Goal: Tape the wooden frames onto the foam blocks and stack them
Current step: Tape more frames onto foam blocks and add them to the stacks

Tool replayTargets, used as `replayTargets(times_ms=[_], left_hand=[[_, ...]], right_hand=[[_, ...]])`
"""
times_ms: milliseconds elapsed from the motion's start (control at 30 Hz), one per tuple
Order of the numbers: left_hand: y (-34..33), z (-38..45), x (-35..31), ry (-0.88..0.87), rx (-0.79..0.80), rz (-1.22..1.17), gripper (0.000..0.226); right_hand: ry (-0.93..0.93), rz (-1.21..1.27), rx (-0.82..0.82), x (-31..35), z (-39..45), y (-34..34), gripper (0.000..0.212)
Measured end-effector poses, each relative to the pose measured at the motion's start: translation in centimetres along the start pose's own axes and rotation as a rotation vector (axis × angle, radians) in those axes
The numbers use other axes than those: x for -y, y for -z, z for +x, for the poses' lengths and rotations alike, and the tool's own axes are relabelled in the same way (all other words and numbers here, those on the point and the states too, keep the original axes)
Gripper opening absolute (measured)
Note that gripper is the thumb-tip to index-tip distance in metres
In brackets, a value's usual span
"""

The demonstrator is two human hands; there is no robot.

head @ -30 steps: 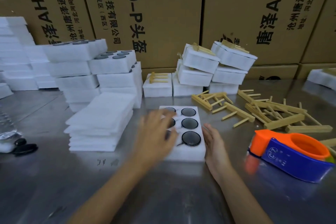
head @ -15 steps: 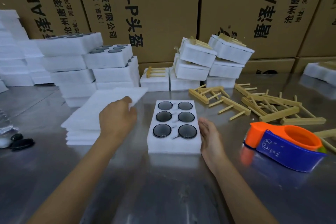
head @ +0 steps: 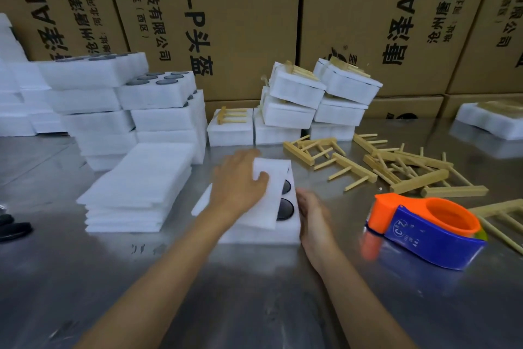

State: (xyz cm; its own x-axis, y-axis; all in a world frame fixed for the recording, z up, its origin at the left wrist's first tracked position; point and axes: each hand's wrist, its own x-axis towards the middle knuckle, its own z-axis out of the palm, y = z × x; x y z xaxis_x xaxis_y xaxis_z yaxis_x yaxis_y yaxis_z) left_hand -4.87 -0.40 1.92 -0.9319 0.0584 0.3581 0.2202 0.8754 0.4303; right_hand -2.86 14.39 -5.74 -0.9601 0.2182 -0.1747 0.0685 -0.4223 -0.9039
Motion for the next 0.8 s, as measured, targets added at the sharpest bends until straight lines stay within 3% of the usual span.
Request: replayTargets(times_ms=[67, 167, 300, 367, 500, 533, 667, 700, 800], left_hand=[[0.9, 1.0, 3.1, 0.184, 0.161, 0.011, 0.069], [0.6, 1.7, 5.3, 0.309, 0.432, -0.237, 0.078], [-0.5, 2.2, 5.5, 0.285, 0.461, -0.227, 0.078], [-1.1, 2.4, 5.5, 0.267, 0.479, -0.187, 0.081], [-1.9, 3.4, 5.7, 0.255, 0.48, -0.186, 0.092], [-1.8, 3.5, 6.0, 0.262, 0.47, -0.235, 0.091], [-2.4, 3.4, 8.1, 0.355, 0.362, -0.549, 0.082], [-3.0, 3.5, 8.6, 0.409, 0.33, -0.712, 0.081], [-4.3, 4.0, 8.9, 0.516, 0.33, -1.276, 0.045]], right_hand=[[0.029, -0.147, -0.093, 0.1, 0.3, -0.5, 0.02], [0.014, -0.368, -0.192, 1.1, 2.1, -1.3, 0.017], [0.006, -0.904, -0.054, 6.5, 6.3, -1.2, 0.017], [0.048, -1.06, -0.048, 8.9, 8.1, -0.6, 0.015], [-0.147, -0.907, -0.005, 8.0, 9.2, 0.3, 0.022], [-0.121, -0.961, -0.009, 7.2, 9.4, 0.4, 0.027], [0.248, -1.474, -0.248, 6.9, 10.9, 1.7, 0.047], [0.239, -1.538, -0.286, 7.5, 11.3, 2.1, 0.053], [0.066, -1.639, -0.268, 9.6, 12.5, 2.9, 0.06]])
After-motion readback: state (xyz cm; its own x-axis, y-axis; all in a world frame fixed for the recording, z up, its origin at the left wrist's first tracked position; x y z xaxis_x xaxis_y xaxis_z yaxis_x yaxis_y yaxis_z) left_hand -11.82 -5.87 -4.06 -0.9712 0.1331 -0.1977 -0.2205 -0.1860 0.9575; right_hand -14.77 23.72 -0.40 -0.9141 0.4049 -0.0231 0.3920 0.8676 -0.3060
